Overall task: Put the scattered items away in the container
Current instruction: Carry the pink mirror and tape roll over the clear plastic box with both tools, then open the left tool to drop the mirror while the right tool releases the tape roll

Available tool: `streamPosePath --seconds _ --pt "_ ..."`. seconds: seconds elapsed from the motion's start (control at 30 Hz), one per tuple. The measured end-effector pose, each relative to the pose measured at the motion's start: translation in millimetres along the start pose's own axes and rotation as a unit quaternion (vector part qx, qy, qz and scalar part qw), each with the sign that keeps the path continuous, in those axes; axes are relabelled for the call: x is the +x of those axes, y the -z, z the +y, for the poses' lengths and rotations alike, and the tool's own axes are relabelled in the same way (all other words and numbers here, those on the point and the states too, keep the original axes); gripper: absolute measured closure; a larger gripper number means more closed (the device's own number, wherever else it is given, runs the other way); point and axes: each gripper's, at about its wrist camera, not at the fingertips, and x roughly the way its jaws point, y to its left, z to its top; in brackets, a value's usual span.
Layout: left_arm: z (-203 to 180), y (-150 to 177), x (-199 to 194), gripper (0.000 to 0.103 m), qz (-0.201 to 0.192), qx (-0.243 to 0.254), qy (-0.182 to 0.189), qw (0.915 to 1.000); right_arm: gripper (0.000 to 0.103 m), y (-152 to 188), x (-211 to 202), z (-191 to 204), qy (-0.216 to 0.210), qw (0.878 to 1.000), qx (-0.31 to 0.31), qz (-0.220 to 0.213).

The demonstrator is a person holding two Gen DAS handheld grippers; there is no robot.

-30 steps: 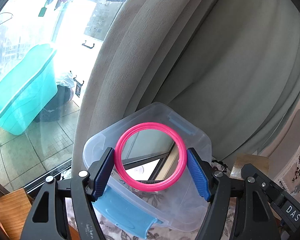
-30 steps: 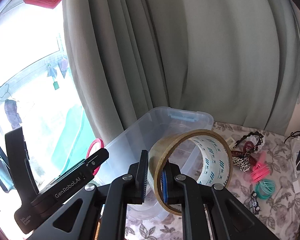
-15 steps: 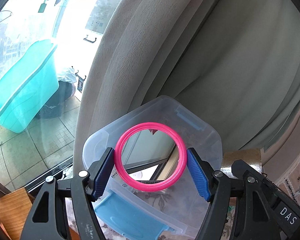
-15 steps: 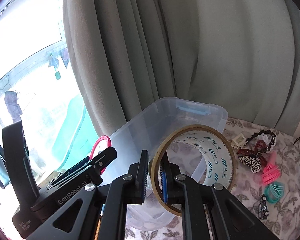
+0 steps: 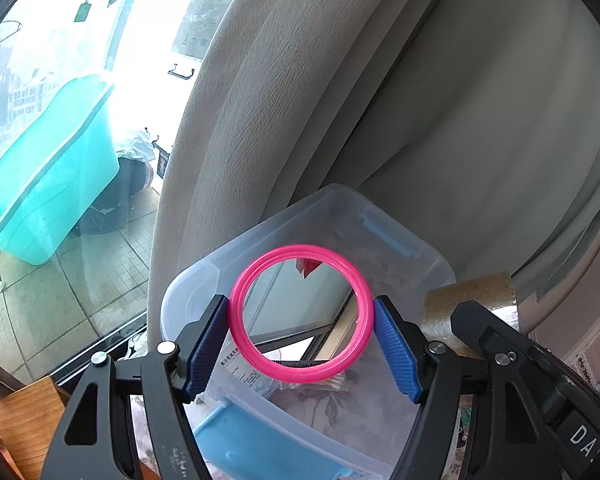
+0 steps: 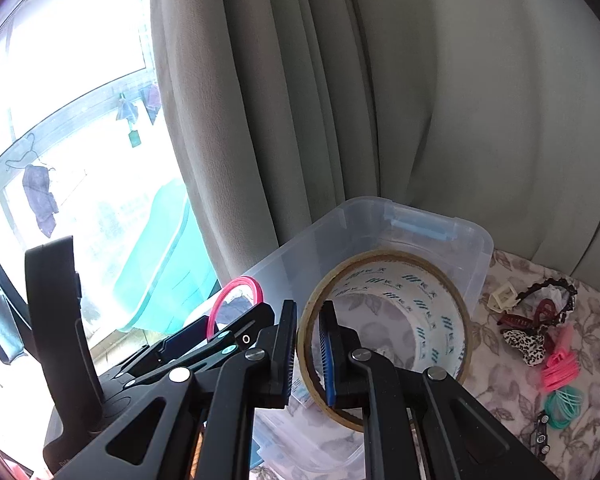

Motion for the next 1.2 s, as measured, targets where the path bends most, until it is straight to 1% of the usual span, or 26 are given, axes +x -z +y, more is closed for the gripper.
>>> streamPosePath --seconds 0.13,0.37,0.4,0.43,0.67,0.77,0.83,0.9,1.07,1.2 --pt "-3 -3 -3 0.029 -0.003 0.004 -0.005 1.0 0.089 3 10 -10 -0.014 1.0 0.023 0.01" --pt "-11 -6 1 0.029 -0.005 0.012 -0.011 0.9999 0.089 4 13 -10 -0.018 1.0 0.019 0.008" --pt "-8 -6 6 0.029 -0.004 0.012 -0.011 0.9999 0.086 5 13 -10 -0.016 1.0 0.017 0.007" --pt "-3 -6 13 0.029 -0.004 0.013 -0.01 0.9999 0.086 4 12 -9 -0.015 1.0 0.016 0.006" --pt "1 -2 20 0.029 -0.002 0.014 -0.006 0.9999 0.086 4 9 -10 -0.015 1.0 0.021 0.005" --pt "1 -3 19 0.029 -0.001 0.011 -0.004 0.9999 0.078 4 4 -10 -0.006 1.0 0.023 0.004" --pt "3 -3 20 0.029 0.001 0.008 -0.002 1.0 0.068 4 2 -13 0.002 1.0 0.028 0.003" --pt "1 -3 20 0.029 0.005 0.008 -0.002 1.0 0.064 3 1 -16 0.007 0.999 0.033 0.001" --pt "-4 -4 17 0.029 0.015 0.003 0.003 0.9999 0.064 3 -5 -18 0.008 0.999 0.034 -0.003" --pt "-8 -4 14 0.028 0.022 0.005 -0.002 0.9997 0.064 3 -13 -18 0.005 0.999 0.032 -0.007"
